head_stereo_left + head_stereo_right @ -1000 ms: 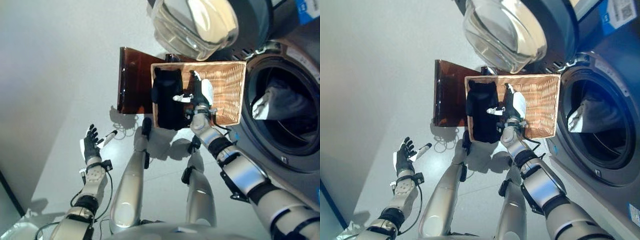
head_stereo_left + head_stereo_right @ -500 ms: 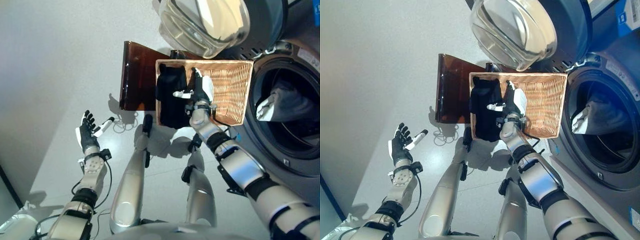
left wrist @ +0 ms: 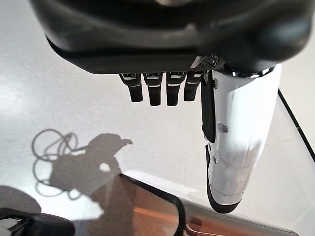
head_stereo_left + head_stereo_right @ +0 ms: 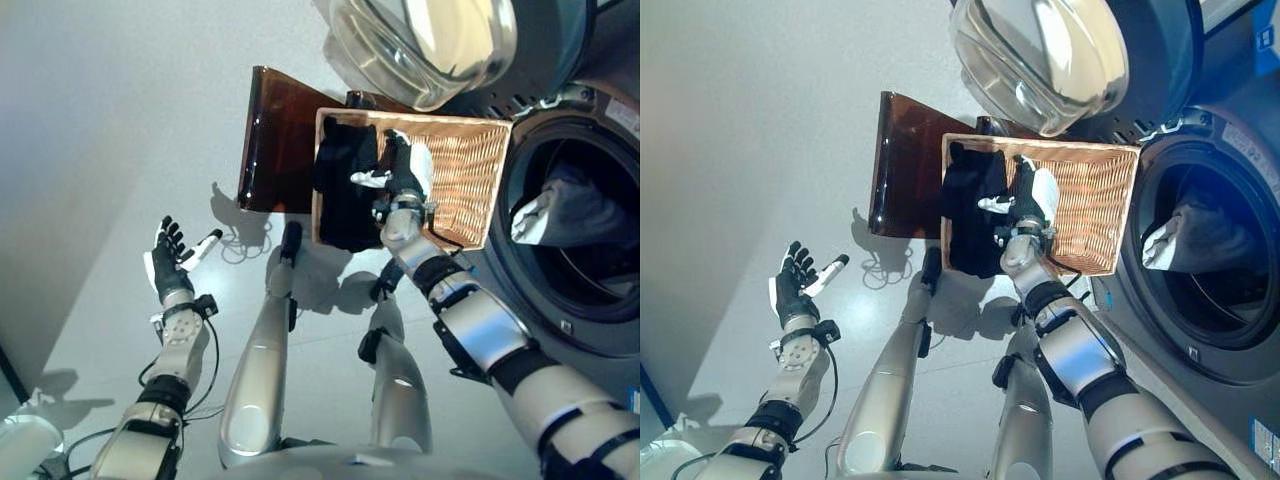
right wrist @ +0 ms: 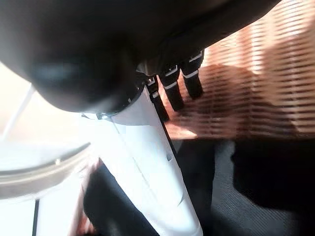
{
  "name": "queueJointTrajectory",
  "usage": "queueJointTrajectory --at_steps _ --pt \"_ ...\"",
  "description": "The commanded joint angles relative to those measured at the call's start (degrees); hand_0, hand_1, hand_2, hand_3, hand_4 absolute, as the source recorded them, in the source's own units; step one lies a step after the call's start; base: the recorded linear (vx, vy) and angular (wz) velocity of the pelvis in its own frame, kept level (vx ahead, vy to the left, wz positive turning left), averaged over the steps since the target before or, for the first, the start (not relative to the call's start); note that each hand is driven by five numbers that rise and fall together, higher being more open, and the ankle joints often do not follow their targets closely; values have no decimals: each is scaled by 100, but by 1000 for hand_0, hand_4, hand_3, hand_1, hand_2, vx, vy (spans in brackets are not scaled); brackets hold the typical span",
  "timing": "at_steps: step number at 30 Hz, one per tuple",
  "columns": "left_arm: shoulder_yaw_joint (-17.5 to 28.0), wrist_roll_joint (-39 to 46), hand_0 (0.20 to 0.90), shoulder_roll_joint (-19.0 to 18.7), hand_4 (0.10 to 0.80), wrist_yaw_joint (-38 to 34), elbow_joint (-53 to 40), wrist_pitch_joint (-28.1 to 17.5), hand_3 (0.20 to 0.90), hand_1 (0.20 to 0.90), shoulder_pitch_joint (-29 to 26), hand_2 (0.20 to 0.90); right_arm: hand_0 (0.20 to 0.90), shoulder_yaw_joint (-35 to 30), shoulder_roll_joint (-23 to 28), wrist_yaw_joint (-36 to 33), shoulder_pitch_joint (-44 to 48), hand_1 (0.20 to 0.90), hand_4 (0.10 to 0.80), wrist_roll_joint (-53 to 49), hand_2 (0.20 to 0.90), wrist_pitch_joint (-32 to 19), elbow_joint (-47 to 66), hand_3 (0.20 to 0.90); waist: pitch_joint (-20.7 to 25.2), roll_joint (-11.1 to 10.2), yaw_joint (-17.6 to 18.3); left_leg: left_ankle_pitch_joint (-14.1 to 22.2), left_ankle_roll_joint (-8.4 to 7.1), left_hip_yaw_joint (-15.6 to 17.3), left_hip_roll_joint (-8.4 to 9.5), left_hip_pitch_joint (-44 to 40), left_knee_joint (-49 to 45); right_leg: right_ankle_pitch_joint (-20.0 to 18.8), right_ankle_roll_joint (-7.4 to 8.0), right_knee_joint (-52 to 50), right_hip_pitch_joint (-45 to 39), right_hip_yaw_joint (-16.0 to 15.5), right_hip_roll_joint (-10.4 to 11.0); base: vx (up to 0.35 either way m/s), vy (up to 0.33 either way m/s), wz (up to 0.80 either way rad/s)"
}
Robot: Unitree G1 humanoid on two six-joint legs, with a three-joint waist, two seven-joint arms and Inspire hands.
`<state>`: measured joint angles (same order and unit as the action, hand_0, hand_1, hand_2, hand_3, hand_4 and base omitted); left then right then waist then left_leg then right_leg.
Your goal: Pick up the clothes and place them into the washing machine
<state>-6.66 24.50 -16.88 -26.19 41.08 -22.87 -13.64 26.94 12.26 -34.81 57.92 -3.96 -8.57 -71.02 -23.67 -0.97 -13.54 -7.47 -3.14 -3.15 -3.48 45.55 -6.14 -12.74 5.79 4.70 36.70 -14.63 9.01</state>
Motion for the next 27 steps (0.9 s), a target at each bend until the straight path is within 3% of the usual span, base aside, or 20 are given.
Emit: queueJointTrajectory --at_steps 1,3,17,27 --pt "167 40 900 -409 800 -211 -345 -279 900 900 187 900 760 234 -431 485 442 760 700 -27 760 -154 113 760 -273 333 -411 -398 -143 -68 479 -446 1114 -74 283 -49 -580 62 108 -5 0 8" --pt "155 37 900 -381 800 -223 -320 -250 900 900 170 900 900 266 -530 504 383 900 800 -4 900 -163 150 900 -267 315 -415 -398 -137 -71 479 -466 1114 -67 280 -61 -596 63 99 -1 7 6" --pt "62 52 900 -258 800 -181 508 -90 900 900 105 900 900 215 -1131 507 -336 900 800 -24 900 -198 100 900 78 13 -408 -279 -55 19 429 -1083 1114 -59 276 -11 -1191 80 57 24 -2 -1" --pt "21 80 900 -194 800 -159 451 -70 900 900 248 900 900 165 -1247 525 -403 900 800 -39 900 -165 -88 900 139 -4 -432 -242 -29 -13 465 -1198 1114 -27 268 29 -1340 58 45 0 2 0"
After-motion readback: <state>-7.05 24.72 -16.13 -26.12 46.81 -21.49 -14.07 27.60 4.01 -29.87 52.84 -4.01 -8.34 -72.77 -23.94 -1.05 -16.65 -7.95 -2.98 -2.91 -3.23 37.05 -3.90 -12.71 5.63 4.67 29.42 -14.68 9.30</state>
